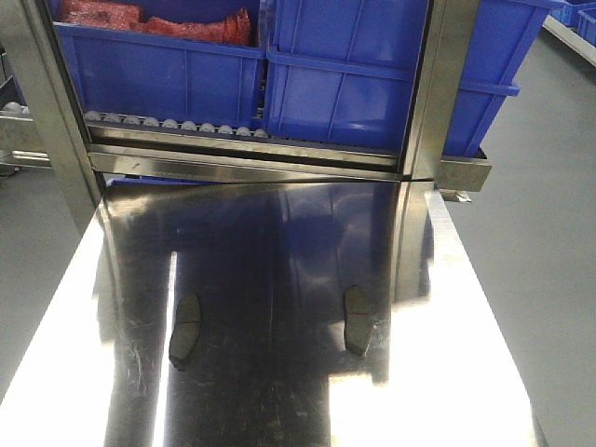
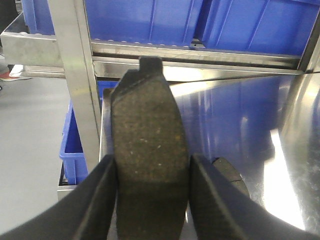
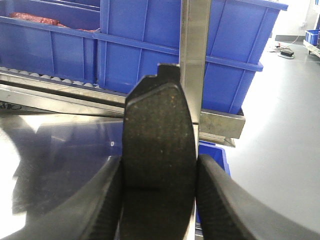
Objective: Move and align brake pads A on conveyor
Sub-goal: 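Turn the base away from the table holding both pads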
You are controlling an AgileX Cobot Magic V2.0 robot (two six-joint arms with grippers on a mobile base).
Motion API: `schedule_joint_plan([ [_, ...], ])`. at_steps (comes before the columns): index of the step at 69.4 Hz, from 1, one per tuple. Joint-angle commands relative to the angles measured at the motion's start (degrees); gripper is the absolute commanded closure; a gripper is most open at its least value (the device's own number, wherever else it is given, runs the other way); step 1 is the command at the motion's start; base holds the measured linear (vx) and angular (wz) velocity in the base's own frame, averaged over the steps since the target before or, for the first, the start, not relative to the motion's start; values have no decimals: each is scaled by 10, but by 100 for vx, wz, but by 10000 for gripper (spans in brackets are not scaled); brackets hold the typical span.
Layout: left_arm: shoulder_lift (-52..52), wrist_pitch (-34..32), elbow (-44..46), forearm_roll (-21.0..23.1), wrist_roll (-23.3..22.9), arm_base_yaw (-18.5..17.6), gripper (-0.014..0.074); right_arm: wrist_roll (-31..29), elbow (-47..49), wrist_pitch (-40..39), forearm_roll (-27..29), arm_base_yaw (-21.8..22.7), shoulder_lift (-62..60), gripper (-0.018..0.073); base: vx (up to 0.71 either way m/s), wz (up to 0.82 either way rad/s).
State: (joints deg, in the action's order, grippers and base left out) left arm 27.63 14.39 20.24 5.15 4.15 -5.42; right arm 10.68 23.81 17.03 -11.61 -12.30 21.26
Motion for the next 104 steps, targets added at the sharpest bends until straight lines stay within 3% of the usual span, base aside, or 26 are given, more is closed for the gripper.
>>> schedule_joint_plan([
  [1,-1,-56,17,6,-2,-3,603,-3,18,-59,-8,3,3,564,0,0],
  [36,-1,-56,17,6,-2,-3,603,-3,18,-59,-8,3,3,564,-4,16],
  [104,-1,-56,17,6,-2,-3,603,-3,18,-60,-8,3,3,564,-18,76],
])
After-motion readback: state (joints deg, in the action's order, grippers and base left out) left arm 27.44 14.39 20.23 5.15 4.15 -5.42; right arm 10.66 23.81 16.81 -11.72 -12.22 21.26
